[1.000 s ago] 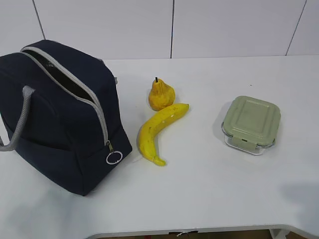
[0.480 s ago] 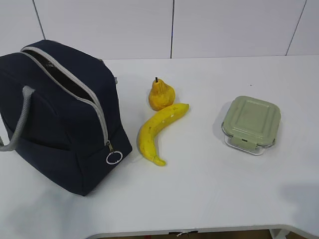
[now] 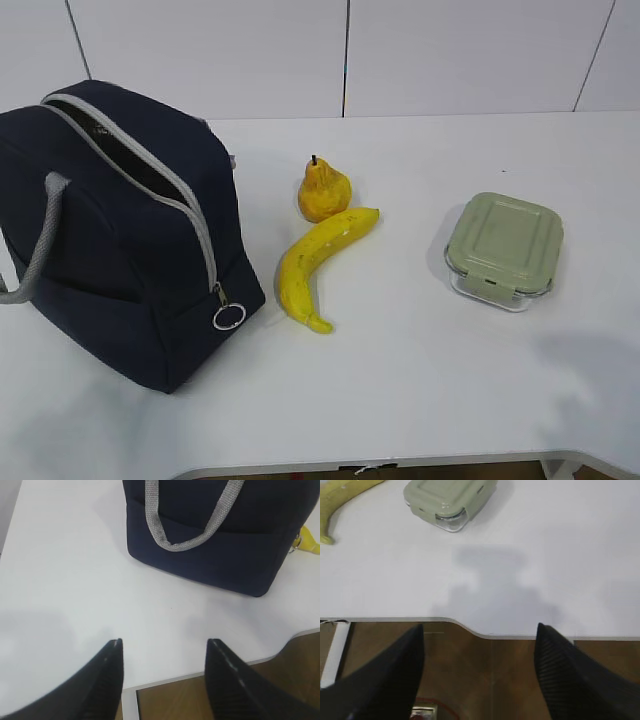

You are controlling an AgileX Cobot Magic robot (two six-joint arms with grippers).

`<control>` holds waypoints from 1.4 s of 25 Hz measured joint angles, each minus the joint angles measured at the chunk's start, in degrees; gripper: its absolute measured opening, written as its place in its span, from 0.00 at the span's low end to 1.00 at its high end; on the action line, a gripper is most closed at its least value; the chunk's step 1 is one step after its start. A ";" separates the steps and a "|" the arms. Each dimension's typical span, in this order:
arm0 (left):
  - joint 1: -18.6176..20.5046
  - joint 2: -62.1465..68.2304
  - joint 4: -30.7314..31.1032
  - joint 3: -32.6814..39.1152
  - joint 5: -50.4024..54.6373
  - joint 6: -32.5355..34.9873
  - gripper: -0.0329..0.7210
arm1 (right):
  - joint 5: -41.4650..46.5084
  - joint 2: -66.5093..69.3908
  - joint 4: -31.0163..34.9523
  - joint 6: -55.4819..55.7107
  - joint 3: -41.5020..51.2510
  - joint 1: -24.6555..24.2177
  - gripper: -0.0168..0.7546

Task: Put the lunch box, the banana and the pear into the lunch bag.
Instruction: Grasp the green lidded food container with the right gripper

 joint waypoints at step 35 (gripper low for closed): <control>0.00 0.00 -0.03 0.00 0.00 0.00 0.56 | -12.65 44.02 33.26 -14.43 -15.95 0.00 0.74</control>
